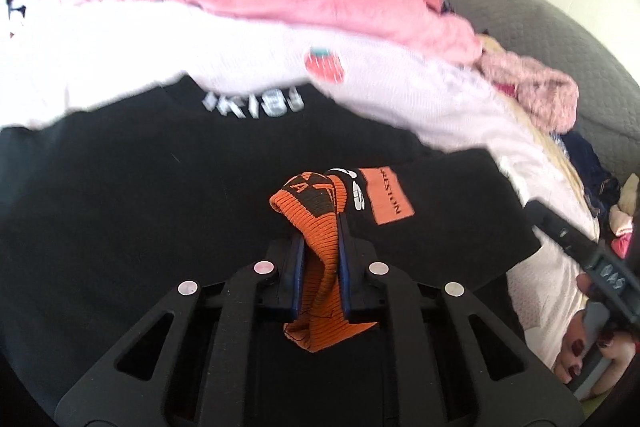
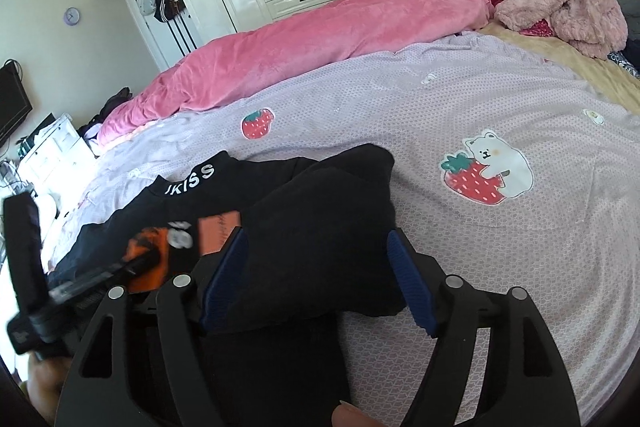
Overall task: Fold small clothes
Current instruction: 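Carry the held sleeve across the sweatshirt body with the right gripper, then lower the sleeve onto the sweatshirt body and open the right gripper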
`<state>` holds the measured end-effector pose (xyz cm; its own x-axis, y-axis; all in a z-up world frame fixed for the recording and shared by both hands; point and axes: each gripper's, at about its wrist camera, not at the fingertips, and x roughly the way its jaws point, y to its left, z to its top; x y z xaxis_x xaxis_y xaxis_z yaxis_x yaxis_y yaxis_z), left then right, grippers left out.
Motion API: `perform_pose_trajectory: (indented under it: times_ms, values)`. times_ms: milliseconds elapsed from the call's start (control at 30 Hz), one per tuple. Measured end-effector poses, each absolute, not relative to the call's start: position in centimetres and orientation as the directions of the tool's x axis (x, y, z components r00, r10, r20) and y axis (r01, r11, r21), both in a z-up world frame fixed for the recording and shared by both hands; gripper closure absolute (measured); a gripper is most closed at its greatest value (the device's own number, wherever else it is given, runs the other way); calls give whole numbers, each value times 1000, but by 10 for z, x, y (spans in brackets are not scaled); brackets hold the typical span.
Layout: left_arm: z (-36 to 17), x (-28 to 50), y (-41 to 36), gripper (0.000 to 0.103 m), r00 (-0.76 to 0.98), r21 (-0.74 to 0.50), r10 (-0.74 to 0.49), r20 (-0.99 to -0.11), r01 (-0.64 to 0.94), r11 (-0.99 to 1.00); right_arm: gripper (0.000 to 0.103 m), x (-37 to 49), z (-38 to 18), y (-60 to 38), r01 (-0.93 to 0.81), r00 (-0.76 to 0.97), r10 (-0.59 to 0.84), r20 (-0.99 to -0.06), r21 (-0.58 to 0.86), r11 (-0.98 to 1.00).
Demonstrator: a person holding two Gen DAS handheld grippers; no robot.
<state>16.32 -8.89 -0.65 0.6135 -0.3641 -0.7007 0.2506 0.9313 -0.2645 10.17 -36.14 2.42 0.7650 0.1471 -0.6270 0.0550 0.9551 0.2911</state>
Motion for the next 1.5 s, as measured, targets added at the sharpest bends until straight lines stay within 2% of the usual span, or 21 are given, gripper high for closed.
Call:
perform_pose_trajectory:
  times_ms: [267, 533, 700, 767, 833, 1000, 1133, 1200, 1300, 1433, 1500]
  values:
    - [31, 163, -18, 96, 739, -254, -258, -622, 122, 959, 28, 105, 22, -345, 18, 749, 173, -639, 281, 959]
    - [26, 169, 21, 96, 727, -286, -236, -645, 57, 956, 27, 106, 24, -325, -22, 736, 185, -652, 251, 968]
    - [21, 170, 38, 89, 738, -281, -192, -647, 3, 960, 24, 109, 22, -317, -30, 724, 176, -667, 225, 974]
    - [24, 167, 46, 82, 751, -297, -188, -633, -11, 955, 24, 111, 21, -314, -35, 721, 171, -671, 211, 977]
    - [27, 164, 47, 82, 759, -282, -170, -628, -18, 959, 24, 114, 21, -310, -42, 720, 164, -674, 193, 980]
    - [25, 162, 26, 81, 741, -244, -195, -642, 44, 969, 24, 126, 23, -293, -82, 717, 170, -676, 160, 984]
    - [14, 164, 2, 70, 706, -187, -208, -677, 108, 976, 24, 133, 21, -275, -137, 702, 196, -685, 140, 981]
    - [-2, 169, -6, 66, 657, -160, -200, -727, 122, 980, 28, 137, 16, -266, -165, 682, 206, -702, 127, 978]
    - [-28, 177, -4, 65, 596, -138, -167, -785, 94, 986, 45, 143, 4, -257, -197, 643, 207, -737, 102, 975]
    - [-38, 176, 7, 65, 596, -163, -182, -782, 86, 983, 52, 154, -18, -264, -148, 594, 115, -796, 33, 989]
    - [-39, 176, 9, 65, 597, -166, -183, -781, 84, 982, 53, 157, -25, -274, -139, 577, 136, -806, 67, 988]
